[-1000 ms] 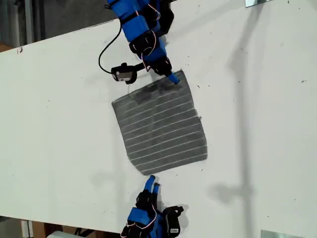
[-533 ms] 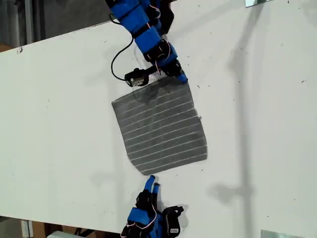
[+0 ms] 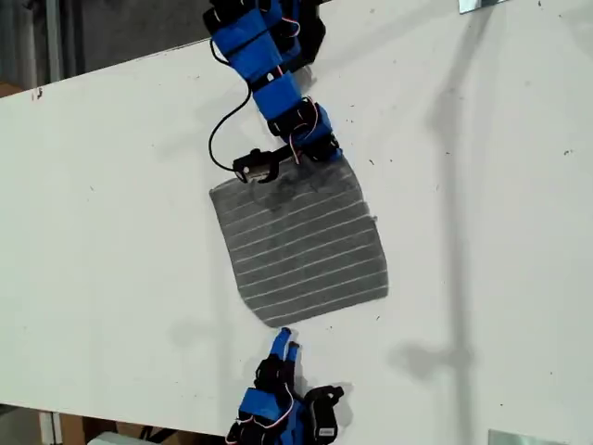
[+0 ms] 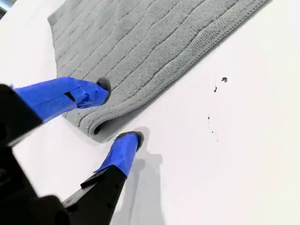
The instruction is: Grasp corners of a square towel and fold twice.
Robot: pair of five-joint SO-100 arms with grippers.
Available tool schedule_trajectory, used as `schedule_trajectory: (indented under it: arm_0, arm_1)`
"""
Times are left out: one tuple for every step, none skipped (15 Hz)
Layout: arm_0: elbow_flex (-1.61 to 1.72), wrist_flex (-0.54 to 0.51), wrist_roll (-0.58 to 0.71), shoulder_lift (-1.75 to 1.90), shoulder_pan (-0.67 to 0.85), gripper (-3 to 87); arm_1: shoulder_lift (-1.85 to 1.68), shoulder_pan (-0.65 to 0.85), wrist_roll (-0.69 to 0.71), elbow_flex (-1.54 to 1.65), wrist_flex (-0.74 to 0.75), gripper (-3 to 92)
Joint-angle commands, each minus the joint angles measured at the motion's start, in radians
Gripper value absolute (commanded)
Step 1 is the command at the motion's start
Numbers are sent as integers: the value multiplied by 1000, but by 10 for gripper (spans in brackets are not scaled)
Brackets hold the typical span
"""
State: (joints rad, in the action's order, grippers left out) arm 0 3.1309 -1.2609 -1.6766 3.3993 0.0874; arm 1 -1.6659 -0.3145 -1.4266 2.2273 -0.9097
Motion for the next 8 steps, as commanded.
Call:
schedule_trajectory:
  arm_0:
    - [-15, 120, -32, -51, -107, 178]
    - [-58, 179, -49, -153, -143, 173]
    - [-161, 249, -63, -359, -183, 168]
    - [-382, 276, -74, -715, -230, 170]
    - [-727, 198, -34, -1150, -259, 187]
    - [-1086, 60, 21, -1511, -273, 207]
    - [-1342, -23, 63, -1763, -285, 217]
    - [-1479, -29, 87, -1902, -307, 223]
  arm_1:
    - [-5, -15, 0, -49, 8, -1]
    - [-5, -12, 0, -51, 8, -1]
    - [-5, -11, 0, -51, 8, -1]
    - [-5, -15, 0, -51, 8, -1]
    - [-5, -20, -2, -51, 8, -1]
    - [-5, -26, -3, -49, 8, -1]
    - [-5, -34, -11, -49, 11, -1]
    - [-5, -44, -15, -48, 18, -1]
